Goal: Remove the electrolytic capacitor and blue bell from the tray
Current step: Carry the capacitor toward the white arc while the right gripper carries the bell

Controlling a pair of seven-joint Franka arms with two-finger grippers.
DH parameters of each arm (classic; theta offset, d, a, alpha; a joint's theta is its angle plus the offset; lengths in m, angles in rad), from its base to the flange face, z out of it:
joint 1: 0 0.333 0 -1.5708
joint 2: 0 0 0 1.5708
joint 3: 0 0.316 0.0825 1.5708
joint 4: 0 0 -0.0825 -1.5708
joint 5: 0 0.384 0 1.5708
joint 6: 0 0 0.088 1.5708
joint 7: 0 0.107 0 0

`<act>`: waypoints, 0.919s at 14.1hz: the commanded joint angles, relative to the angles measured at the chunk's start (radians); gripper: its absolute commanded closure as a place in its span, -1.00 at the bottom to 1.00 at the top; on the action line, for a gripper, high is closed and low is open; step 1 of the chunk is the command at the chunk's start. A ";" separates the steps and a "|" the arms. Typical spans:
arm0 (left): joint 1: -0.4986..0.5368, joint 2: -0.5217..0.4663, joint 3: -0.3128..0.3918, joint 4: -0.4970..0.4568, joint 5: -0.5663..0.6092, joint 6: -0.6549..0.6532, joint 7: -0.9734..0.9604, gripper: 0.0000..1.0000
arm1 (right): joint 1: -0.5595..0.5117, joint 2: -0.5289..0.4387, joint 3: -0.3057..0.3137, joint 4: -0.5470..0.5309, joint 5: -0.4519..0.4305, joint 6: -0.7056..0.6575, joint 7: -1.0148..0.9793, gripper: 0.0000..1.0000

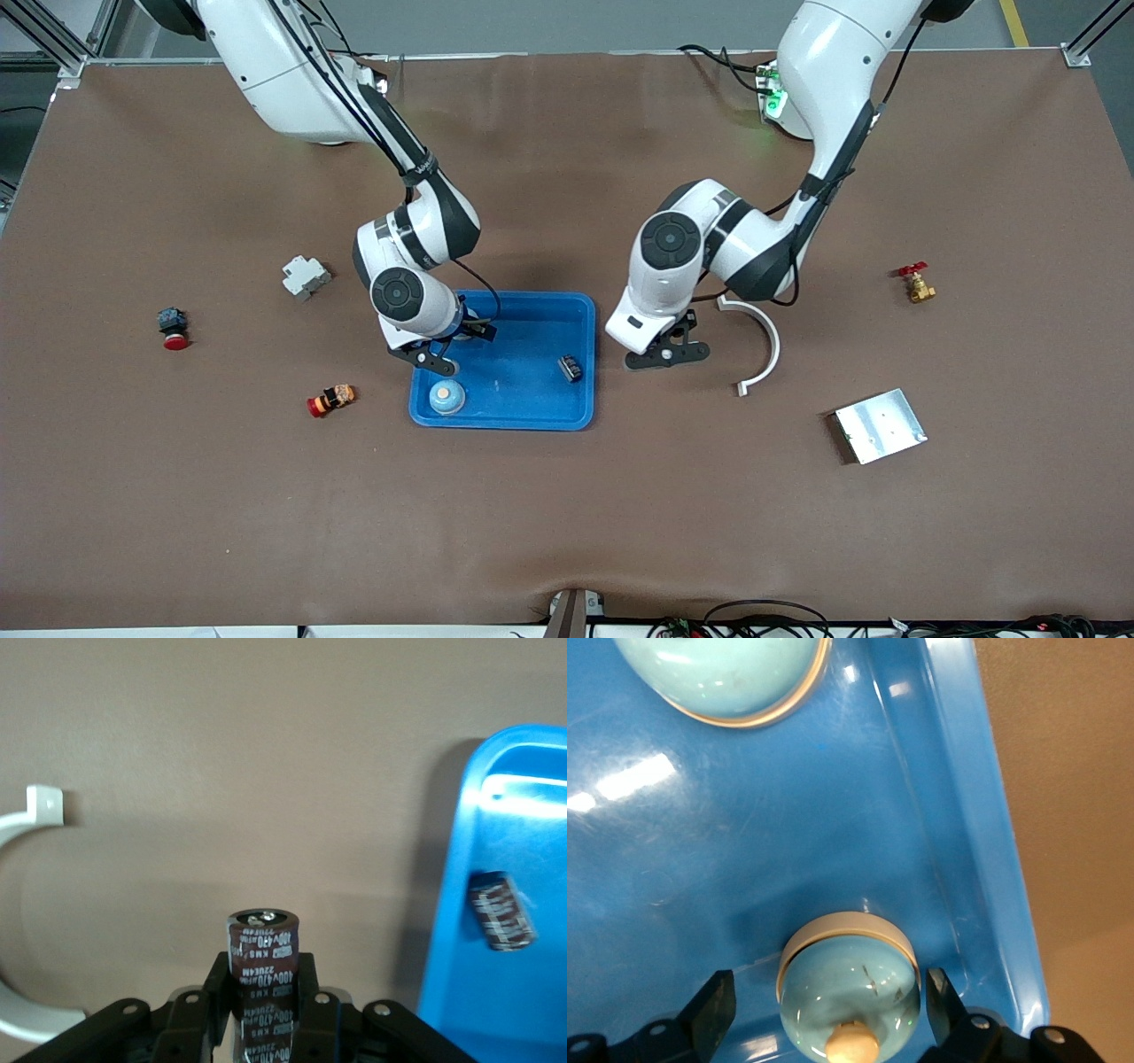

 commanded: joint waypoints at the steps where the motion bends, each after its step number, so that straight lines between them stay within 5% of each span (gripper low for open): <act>1: 0.060 -0.097 -0.008 -0.162 -0.007 0.084 0.178 1.00 | -0.005 -0.010 0.005 -0.002 0.011 -0.009 0.017 0.12; 3: 0.069 -0.105 -0.008 -0.192 -0.002 0.110 0.231 1.00 | -0.007 -0.022 0.005 0.009 0.011 -0.031 0.015 0.65; 6: 0.101 -0.105 -0.008 -0.241 0.002 0.178 0.273 1.00 | -0.010 -0.027 0.006 0.050 0.014 -0.054 0.010 0.97; 10: 0.137 -0.110 -0.005 -0.314 0.002 0.277 0.330 1.00 | -0.069 -0.054 -0.004 0.115 0.013 -0.142 -0.005 1.00; 13: 0.177 -0.111 -0.007 -0.335 0.002 0.293 0.366 1.00 | -0.174 -0.109 -0.006 0.109 0.003 -0.244 -0.211 1.00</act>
